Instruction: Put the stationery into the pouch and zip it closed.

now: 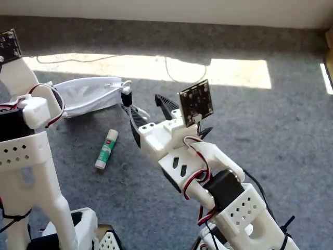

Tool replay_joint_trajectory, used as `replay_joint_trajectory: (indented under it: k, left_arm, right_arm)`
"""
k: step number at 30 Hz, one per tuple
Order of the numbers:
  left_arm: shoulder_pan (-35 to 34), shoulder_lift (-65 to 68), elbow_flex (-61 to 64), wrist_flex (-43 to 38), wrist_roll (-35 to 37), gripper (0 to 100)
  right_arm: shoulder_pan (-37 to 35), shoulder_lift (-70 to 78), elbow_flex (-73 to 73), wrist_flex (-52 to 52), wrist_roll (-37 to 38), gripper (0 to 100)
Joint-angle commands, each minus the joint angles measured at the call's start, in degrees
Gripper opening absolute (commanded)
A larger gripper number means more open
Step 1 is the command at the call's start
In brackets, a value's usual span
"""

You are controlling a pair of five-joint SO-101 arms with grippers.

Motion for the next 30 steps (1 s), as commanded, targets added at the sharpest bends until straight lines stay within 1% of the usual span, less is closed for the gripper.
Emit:
replay_joint_trajectory:
  k: [1,4,9,17,20,24,30]
  left_arm:
    - [-3.6,-1.0,-3.6,-0.7,1.4,1]
    - [-5.9,-1.0,-4.3,-0.7,2.0,1]
    - [-8.8,-1.0,-4.9,-0.6,2.0,1]
    - [-11.6,-1.0,-4.6,-0.7,2.0,1]
    - [-11.6,-1.0,-4.4,-0.7,2.0,1]
    - [-11.6,-1.0,-4.4,-0.7,2.0,1]
    - [-11.6,-1.0,-4.3,-0.7,2.0,1]
  right_arm:
    - [-3.7,-0.7,-3.4,0.4,-0.7,22.0]
    - [-5.4,4.1,-3.4,0.5,-4.2,22.0]
    - [-8.0,16.6,-4.6,0.2,-10.1,22.0]
    - [-8.5,37.5,-14.7,0.2,-22.1,22.0]
    - [-8.5,45.3,-19.6,0.2,-25.4,22.0]
    - [-8.5,54.5,-25.7,0.4,-27.4,22.0]
    - [-9.7,64.8,-31.5,0.4,-27.5,22.0]
